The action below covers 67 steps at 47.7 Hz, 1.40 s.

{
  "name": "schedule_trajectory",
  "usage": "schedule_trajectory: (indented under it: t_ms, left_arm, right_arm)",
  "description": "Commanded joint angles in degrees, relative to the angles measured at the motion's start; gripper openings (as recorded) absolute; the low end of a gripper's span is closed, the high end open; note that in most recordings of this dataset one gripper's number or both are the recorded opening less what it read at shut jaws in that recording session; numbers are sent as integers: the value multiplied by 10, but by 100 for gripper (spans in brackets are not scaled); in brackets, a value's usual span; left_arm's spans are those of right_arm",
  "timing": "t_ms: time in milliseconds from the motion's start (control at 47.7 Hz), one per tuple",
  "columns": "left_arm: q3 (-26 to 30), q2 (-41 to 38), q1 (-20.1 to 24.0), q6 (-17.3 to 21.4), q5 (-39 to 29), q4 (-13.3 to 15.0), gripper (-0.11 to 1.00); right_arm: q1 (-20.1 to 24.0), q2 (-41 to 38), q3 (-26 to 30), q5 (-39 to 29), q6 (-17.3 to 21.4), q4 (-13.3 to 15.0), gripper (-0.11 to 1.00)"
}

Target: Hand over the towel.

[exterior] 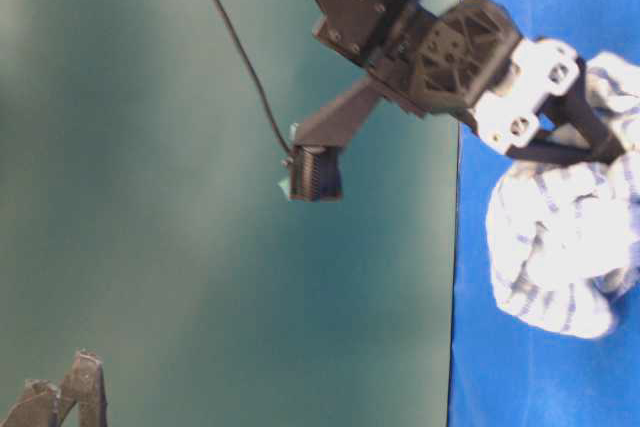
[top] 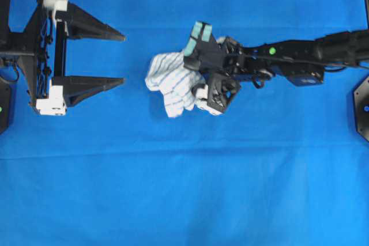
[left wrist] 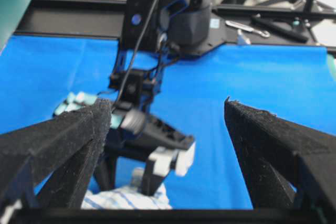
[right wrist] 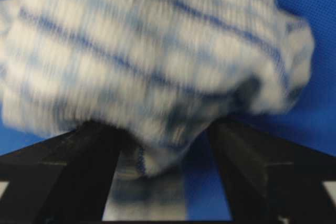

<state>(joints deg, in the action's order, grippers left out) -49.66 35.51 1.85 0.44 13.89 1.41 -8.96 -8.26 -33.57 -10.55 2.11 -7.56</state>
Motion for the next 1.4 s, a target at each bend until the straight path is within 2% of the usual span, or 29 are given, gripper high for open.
schedule_trajectory:
  t_ms: [0, 293, 398, 587, 755, 1090, 1216, 1383]
  left_arm:
    - [6, 1, -1, -1, 5, 0, 93]
    - [5, 1, -1, -1, 5, 0, 93]
    - [4, 0, -1, 0, 5, 0, 93]
    - [4, 0, -1, 0, 6, 0, 93]
    - [5, -3, 1, 0, 9, 0, 93]
    - [-3, 17, 15, 0, -3, 0, 93]
    - [-20, 71, 17, 2, -32, 0, 93]
    - [-42, 158, 18, 0, -113, 0, 93]
  right_arm:
    - [3, 65, -1, 1, 1, -1, 71]
    - [3, 245, -23, 13, -2, 26, 71]
    - [3, 296, -38, 44, -4, 40, 71]
    - [6, 376, -97, 127, -8, 59, 71]
    - [7, 391, -119, 178, -8, 65, 71]
    - [11, 399, -126, 171, -8, 65, 71]
    - [13, 438, -141, 146, -7, 66, 71]
    - [16, 522, -161, 66, -5, 66, 71]
